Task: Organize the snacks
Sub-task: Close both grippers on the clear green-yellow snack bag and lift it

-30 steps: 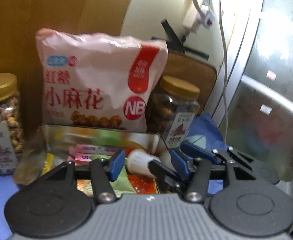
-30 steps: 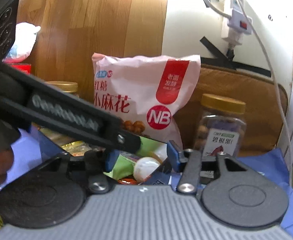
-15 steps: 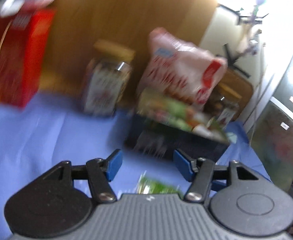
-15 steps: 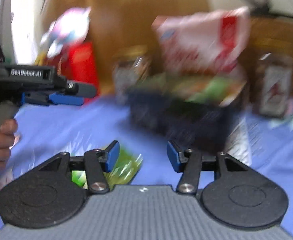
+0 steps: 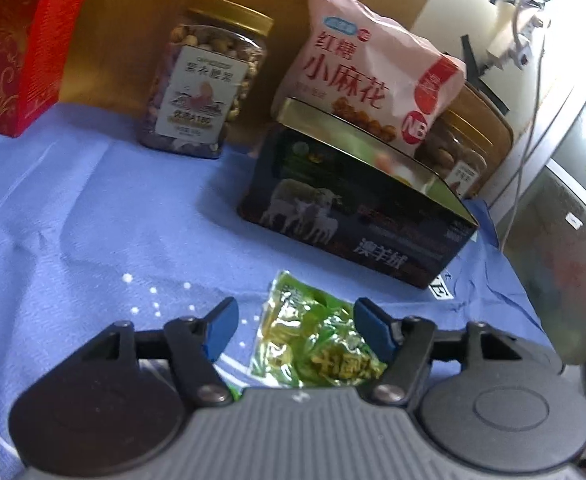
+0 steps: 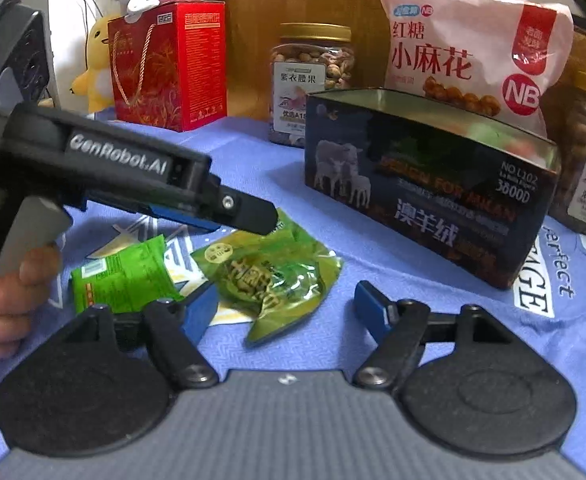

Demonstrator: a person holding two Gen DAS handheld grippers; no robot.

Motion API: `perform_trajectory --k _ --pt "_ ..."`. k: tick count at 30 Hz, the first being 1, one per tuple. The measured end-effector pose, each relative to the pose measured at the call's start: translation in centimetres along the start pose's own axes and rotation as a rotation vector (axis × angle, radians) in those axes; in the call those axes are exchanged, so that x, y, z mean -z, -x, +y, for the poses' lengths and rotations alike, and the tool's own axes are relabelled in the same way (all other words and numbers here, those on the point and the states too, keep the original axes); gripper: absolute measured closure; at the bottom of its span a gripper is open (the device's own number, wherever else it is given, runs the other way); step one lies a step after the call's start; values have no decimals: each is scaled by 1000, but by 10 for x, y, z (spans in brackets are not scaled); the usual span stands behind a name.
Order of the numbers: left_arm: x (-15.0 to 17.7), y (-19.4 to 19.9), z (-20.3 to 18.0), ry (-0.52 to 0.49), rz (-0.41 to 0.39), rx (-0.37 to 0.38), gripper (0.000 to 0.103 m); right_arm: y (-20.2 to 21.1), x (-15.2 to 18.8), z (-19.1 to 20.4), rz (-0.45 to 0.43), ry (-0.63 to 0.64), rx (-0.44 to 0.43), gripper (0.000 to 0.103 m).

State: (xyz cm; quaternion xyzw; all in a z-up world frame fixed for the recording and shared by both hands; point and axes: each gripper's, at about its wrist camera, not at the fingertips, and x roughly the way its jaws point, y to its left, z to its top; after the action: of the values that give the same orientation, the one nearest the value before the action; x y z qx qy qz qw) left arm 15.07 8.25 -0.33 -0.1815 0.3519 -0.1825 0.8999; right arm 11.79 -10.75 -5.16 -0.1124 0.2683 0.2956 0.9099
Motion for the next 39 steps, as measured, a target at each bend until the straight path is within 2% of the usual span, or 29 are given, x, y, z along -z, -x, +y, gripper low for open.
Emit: perform_trajectory --k 3,7,11,14,23,28,31,33,35,36,37,39 --pt "2 1 -3 -24 0 9 35 1 1 2 -12 5 -23 42" --pt "3 1 -1 -16 2 38 35 3 2 2 -25 -33 -32 49" --pt "2 1 3 7 8 73 35 6 3 -17 -46 -168 -85 51" --pt "2 0 3 11 11 84 35 7 4 -23 -55 -224 -103 51" --pt "4 -1 5 43 38 165 35 9 6 -31 -58 -281 -142 51" --pt "5 -4 5 60 61 223 36 10 6 -28 -60 -260 -186 51" --pt "6 -5 3 52 64 218 47 11 6 -21 -64 -220 -193 51" --pt "6 -5 3 56 63 212 57 11 6 -22 -66 -222 -197 51" --pt "6 -6 3 54 66 209 73 13 7 -24 -75 -228 -205 51" --pt "6 -6 3 50 69 211 75 13 7 -24 -79 -227 -205 51" --pt "7 -7 2 46 74 222 81 13 7 -23 -77 -224 -204 52" --pt "8 -5 0 28 64 219 83 13 7 -22 -77 -215 -201 53"
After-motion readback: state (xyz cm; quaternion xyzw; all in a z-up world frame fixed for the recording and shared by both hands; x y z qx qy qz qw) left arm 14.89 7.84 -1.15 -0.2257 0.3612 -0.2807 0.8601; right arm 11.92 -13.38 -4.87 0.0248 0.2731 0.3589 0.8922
